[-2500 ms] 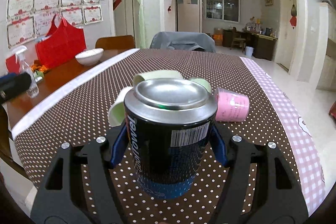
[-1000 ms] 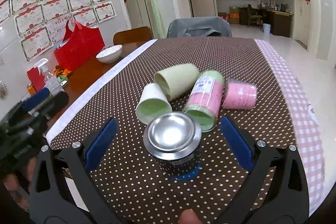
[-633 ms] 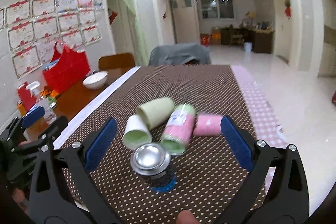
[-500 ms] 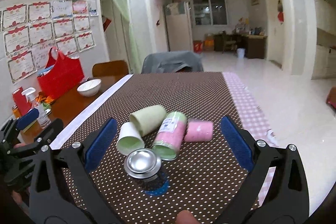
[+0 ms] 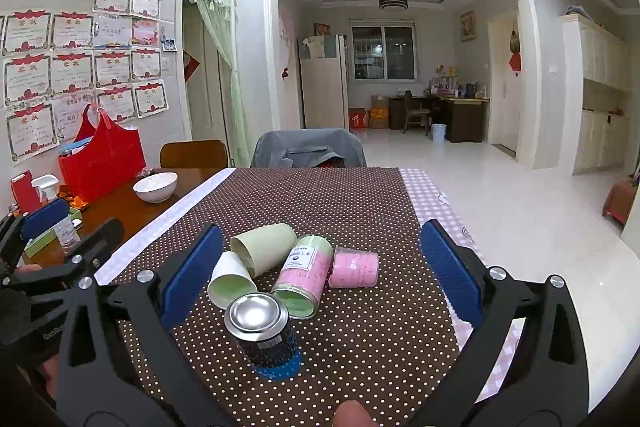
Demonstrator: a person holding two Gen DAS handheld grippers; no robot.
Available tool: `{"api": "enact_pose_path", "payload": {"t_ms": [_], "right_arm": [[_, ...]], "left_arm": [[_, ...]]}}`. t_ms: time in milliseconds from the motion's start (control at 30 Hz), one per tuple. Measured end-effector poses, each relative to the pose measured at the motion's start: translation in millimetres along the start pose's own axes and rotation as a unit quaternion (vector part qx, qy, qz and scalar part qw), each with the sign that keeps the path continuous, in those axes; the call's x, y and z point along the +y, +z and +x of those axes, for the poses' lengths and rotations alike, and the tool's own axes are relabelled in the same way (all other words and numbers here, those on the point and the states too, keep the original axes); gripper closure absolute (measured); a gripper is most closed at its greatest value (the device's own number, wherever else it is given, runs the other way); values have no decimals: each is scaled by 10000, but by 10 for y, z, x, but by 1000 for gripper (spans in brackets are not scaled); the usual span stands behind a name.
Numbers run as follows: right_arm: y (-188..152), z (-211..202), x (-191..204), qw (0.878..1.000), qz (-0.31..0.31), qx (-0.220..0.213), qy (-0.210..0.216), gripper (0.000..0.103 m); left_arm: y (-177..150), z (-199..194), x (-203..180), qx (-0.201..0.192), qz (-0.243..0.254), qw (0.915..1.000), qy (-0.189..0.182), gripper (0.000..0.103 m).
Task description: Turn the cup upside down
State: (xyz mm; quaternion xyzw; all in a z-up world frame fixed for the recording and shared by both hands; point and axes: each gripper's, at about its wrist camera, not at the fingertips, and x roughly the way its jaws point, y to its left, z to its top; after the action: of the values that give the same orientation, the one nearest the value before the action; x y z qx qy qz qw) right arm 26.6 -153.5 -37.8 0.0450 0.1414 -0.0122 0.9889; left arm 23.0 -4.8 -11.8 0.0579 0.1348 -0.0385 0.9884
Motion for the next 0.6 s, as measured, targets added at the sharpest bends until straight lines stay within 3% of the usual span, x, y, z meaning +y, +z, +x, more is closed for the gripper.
{"api": "enact_pose_path", "payload": {"t_ms": [600], "right_arm": [[6,-5,0,10000,74,16,-63,6]], "left_arm": [[-18,-100,-15,-153,85,9998,80,19]]}}
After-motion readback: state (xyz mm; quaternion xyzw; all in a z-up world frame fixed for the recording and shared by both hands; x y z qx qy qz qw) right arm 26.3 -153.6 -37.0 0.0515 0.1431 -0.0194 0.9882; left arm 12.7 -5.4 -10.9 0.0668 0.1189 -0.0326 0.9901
